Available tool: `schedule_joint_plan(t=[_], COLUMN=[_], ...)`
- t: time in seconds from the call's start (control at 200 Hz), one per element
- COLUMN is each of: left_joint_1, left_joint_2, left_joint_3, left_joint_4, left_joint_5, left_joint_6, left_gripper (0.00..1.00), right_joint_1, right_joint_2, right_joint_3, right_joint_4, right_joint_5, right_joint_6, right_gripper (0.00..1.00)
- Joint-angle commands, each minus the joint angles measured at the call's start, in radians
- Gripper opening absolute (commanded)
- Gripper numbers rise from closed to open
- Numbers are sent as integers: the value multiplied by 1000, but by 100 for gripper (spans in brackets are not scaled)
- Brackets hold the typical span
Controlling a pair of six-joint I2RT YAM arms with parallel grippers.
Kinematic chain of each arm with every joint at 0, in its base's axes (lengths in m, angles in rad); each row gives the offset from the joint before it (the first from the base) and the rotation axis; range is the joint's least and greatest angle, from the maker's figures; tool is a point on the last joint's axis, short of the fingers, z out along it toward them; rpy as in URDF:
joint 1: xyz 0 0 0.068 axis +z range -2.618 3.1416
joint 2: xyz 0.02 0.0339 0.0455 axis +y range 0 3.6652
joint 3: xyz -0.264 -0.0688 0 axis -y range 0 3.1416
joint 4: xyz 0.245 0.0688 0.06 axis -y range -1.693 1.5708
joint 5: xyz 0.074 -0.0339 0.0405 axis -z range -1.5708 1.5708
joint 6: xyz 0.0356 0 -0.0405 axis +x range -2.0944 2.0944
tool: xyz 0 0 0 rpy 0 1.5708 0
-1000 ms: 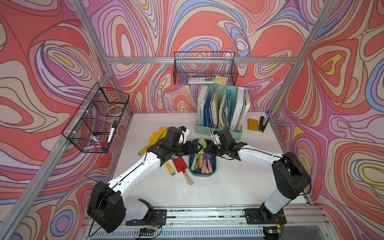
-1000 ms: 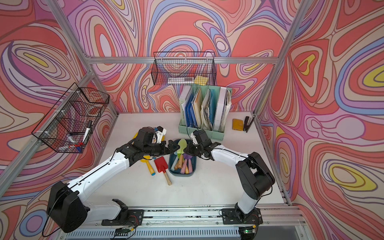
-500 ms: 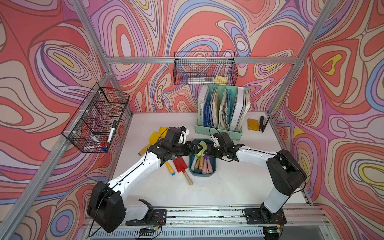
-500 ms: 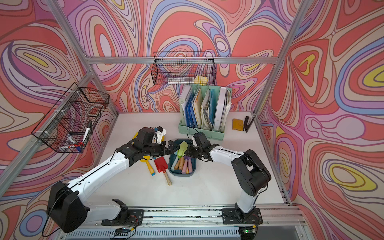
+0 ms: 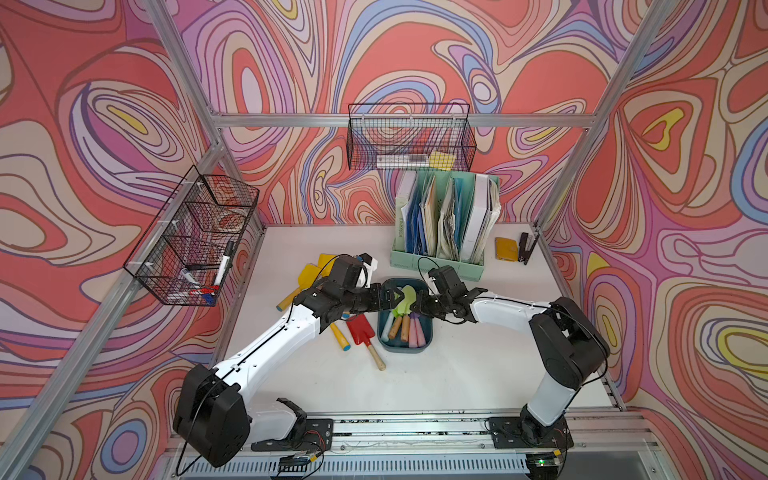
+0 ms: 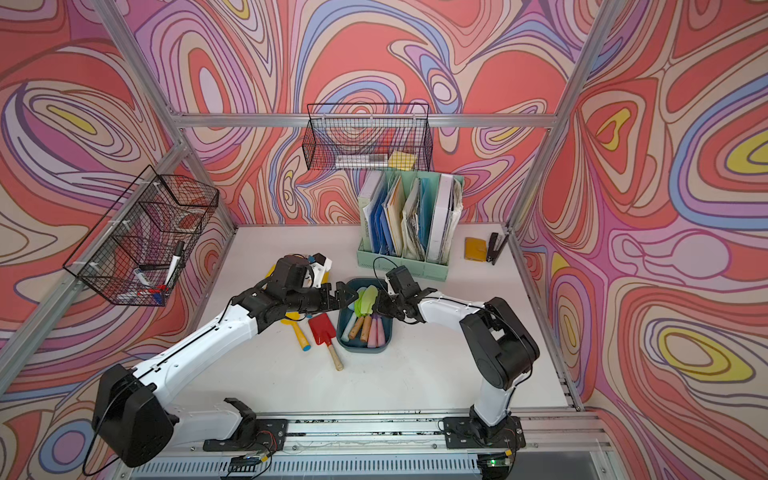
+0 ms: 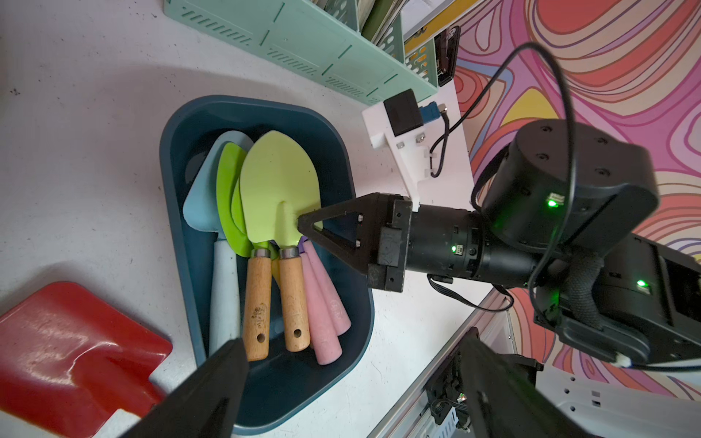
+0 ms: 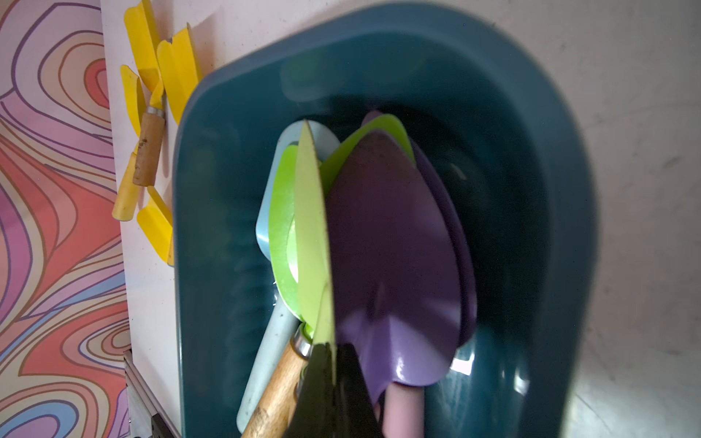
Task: Put the shovel into the storage box
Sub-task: Place the shovel in the storage box.
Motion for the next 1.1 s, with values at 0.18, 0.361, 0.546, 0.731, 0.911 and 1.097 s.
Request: schedule_joint_plan(t=[0.18,0.361,0.546,0.731,0.911,1.097], left_joint_1=[-8,-16,-40,-48,-49,-51], left_joint_2=[-20,-31,-80,-156,-177,-158], left_joint_3=[8,8,-26,-94,-140,-159], left_joint_4=[-47,-127,-223,-291,-333,-389], left_joint_5=[-8,-3,-17,-48,-63,-81], left_joint_6=[4,-8,-33,-78,-137,-212], left_gripper=[94,93,92,92,92,89], right_joint_1=[-1,-2,-2,-2,-1,-1], right_joint_2=[11,12,6,-8,-23,-53], right_joint_3=[27,43,60,74,89,110], right_joint_4=[-23,-46,-89,-127,-162,-205], right_joint_5=[16,20,36,53,65,75], right_joint_6=[-16,-19,-21,-20,-16,-21], right_gripper=[23,28,35,37,38,38])
